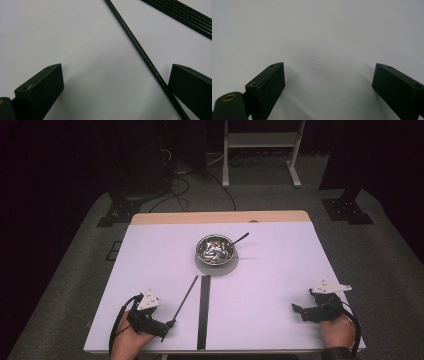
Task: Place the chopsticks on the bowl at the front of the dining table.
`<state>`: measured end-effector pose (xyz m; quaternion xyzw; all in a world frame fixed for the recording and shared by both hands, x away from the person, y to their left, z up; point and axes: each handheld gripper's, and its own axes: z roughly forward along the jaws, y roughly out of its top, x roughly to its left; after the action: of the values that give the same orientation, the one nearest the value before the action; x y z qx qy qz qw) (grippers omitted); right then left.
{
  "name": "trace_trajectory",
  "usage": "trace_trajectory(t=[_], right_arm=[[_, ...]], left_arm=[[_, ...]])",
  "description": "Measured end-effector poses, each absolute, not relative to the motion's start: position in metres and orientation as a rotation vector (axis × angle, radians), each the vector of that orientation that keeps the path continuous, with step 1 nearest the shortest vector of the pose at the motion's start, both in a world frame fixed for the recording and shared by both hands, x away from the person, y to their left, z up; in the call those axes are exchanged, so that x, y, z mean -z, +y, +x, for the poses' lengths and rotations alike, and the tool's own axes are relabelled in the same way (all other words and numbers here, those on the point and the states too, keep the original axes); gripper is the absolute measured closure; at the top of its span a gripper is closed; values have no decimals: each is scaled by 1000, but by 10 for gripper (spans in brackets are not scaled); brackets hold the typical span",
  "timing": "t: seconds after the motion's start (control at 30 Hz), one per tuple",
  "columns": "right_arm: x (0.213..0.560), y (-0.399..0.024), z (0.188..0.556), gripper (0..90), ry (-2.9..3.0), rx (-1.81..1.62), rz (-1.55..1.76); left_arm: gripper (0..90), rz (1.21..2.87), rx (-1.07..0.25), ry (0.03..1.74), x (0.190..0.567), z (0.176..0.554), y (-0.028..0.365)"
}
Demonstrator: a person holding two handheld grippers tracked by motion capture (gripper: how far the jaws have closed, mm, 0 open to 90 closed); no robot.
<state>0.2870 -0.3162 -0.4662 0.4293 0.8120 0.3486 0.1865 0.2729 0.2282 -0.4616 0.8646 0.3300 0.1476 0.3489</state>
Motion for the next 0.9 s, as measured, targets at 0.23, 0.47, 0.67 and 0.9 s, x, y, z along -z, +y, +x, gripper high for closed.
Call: trace_trajectory(t=[0.23,0.47,0.67,0.9], right_arm=[[466,-316,287,94,2287,-981,1208],[466,-316,287,94,2287,-981,1209],[466,-316,287,94,2287,-981,1208],[466,-316,287,94,2286,-981,1208]], left_arm=[[0,2232,-387,865,462,276,234],[0,2226,-394,876,462,280,240],[0,2218,-404,896,462,284,248],[0,2206,-414,926,462,292,257]])
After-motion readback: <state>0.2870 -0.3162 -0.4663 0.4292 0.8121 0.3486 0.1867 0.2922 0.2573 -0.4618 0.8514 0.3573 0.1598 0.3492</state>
